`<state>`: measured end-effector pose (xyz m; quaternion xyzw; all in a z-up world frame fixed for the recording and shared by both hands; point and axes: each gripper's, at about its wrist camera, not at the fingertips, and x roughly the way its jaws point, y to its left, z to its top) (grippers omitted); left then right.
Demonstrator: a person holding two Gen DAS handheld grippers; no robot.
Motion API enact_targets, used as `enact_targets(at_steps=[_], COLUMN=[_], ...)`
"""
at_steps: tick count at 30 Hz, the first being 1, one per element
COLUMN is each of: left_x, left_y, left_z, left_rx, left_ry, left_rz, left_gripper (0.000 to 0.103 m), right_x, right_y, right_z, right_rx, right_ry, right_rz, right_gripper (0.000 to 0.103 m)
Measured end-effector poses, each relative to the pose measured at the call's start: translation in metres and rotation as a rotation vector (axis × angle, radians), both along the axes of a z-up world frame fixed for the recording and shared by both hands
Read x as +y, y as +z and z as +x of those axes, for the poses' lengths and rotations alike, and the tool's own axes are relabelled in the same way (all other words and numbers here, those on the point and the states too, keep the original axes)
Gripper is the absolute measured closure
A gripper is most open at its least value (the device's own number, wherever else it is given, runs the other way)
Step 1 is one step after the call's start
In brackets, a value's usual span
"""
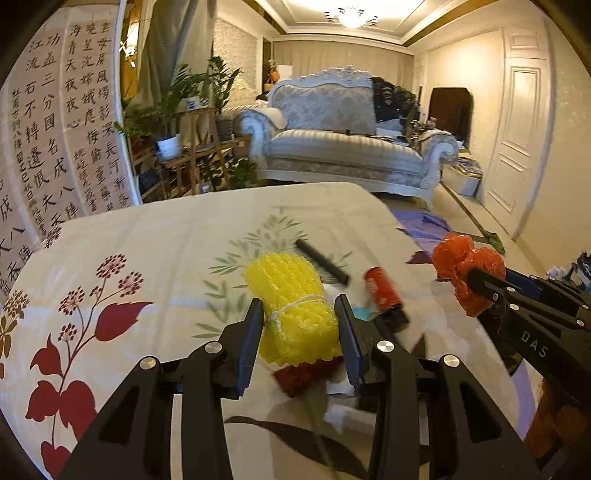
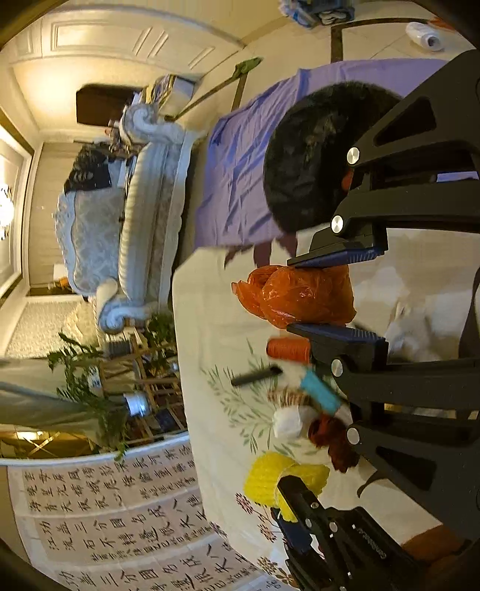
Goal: Collect trash
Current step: 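Carry the yellow sleeve and orange bag over the bin and release both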
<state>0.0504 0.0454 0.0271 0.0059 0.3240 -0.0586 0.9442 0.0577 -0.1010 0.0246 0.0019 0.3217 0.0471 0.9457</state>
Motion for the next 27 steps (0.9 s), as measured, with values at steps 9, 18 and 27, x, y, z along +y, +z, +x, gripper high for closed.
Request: enact_targets(at_steps=[9,18,27], left_x=[-0.049,-0.096,-0.142], left_y=[0.005,0.003,-0.006], left_z=[-0.007,-0.008,0.003], left_rx=[-0.026,-0.046,-0.046], left_ry=[-0.090,-0.171,-0.238], left_rz=[0.005,0.013,0.032], left_gripper=[0.063,0.063,0.063], right_x=[-0.046,-0.088,-0.125], right_y=[0.001,-0.002,-0.009], right_z=[-0.015,-0.026,-0.030], right_rx=[-0.016,-0.025,-0.023], right_ry=[-0.092,-0.176,-0.247], right_rz=[0.010,0.010,0.020], right_gripper=[0.075,0.075,0.075])
